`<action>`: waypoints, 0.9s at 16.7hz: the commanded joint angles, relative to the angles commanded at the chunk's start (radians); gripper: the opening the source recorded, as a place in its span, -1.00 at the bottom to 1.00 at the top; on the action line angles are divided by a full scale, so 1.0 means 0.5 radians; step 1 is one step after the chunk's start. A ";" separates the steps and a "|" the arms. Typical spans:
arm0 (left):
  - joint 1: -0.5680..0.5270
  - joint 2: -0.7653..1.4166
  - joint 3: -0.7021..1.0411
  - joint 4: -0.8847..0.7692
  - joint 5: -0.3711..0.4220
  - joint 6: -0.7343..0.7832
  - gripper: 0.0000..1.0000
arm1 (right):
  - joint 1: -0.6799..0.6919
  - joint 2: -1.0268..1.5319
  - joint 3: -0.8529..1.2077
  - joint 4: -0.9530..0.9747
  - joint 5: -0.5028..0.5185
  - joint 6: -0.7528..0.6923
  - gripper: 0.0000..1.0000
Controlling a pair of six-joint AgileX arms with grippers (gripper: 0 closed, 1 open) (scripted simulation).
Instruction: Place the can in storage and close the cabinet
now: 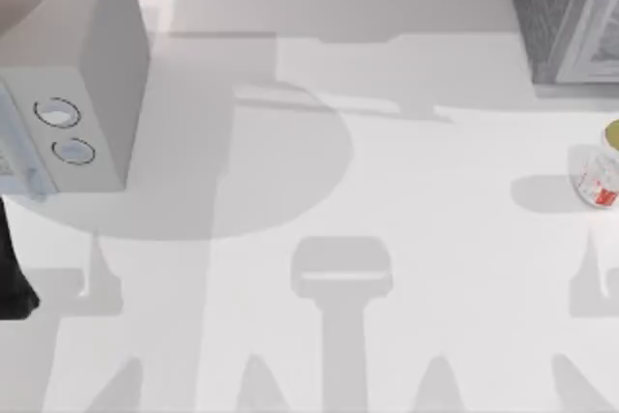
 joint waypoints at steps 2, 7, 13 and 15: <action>0.000 0.000 0.000 0.000 0.000 0.000 1.00 | 0.000 0.000 0.000 0.000 0.000 0.000 1.00; 0.000 0.000 0.000 0.000 0.000 0.000 1.00 | -0.033 0.144 0.085 0.231 0.055 -0.026 1.00; 0.000 0.000 0.000 0.000 0.000 0.000 1.00 | 0.029 0.782 0.168 0.780 0.070 -0.031 1.00; 0.000 0.000 0.000 0.000 0.000 0.000 1.00 | 0.060 1.080 0.179 0.990 0.073 -0.016 1.00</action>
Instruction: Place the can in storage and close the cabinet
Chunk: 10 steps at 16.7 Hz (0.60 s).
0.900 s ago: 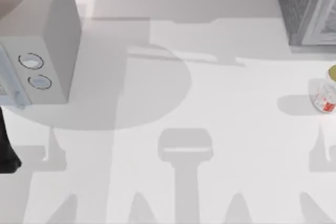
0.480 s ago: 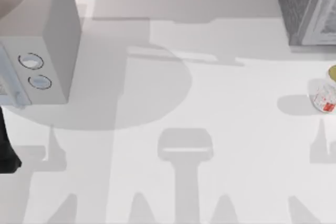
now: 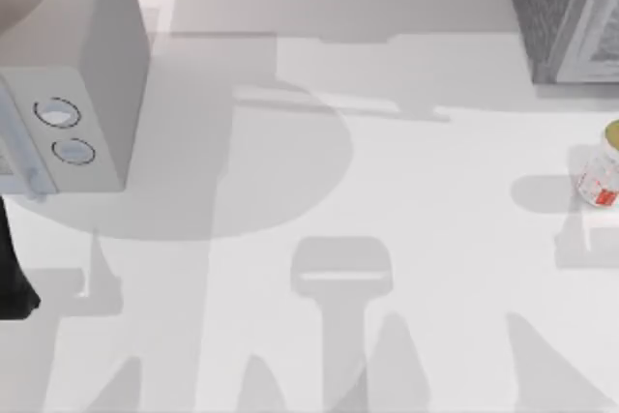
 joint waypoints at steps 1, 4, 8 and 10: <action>0.000 0.000 0.000 0.000 0.000 0.000 1.00 | 0.014 0.158 0.005 0.109 0.004 0.009 1.00; 0.000 0.000 0.000 0.000 0.000 0.000 1.00 | 0.046 0.649 0.021 0.451 0.027 0.039 1.00; 0.000 0.000 0.000 0.000 0.000 0.000 1.00 | 0.071 1.305 0.054 0.930 0.076 0.074 1.00; 0.000 0.000 0.000 0.000 0.000 0.000 1.00 | 0.081 1.620 0.075 1.167 0.102 0.088 1.00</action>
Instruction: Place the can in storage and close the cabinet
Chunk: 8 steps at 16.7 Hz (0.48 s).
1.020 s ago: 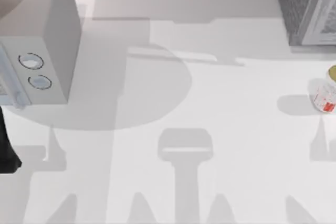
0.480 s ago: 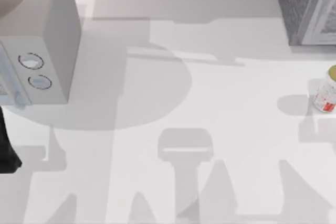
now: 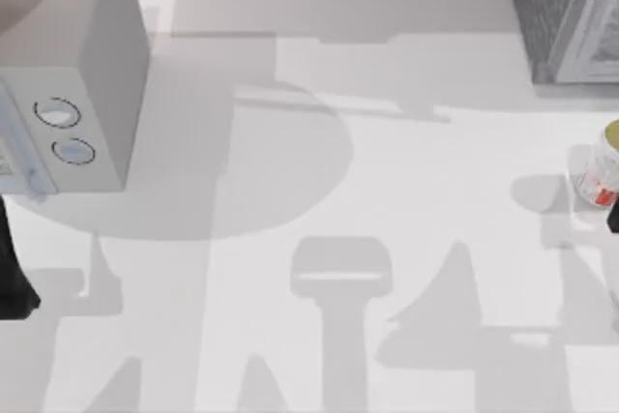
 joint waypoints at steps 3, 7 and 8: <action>0.000 0.000 0.000 0.000 0.000 0.000 1.00 | 0.014 0.442 0.036 0.344 0.037 0.015 1.00; 0.000 0.000 0.000 0.000 0.000 0.000 1.00 | 0.033 0.949 0.091 0.760 0.078 0.023 1.00; 0.000 0.000 0.000 0.000 0.000 0.000 1.00 | 0.038 1.060 0.104 0.854 0.086 0.023 1.00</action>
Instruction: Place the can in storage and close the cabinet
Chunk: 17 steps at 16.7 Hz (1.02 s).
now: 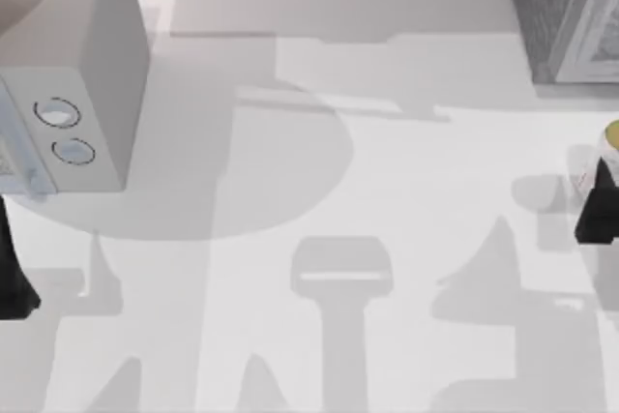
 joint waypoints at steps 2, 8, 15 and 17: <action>0.000 0.000 0.000 0.000 0.000 0.000 1.00 | 0.011 0.195 0.025 0.167 0.013 -0.002 1.00; 0.000 0.000 0.000 0.000 0.000 0.000 1.00 | 0.044 0.568 0.075 0.489 0.029 -0.013 1.00; 0.000 0.000 0.000 0.000 0.000 0.000 1.00 | 0.043 0.681 0.072 0.498 0.029 -0.015 1.00; 0.000 0.000 0.000 0.000 0.000 0.000 1.00 | 0.043 0.668 0.095 0.505 0.027 -0.015 1.00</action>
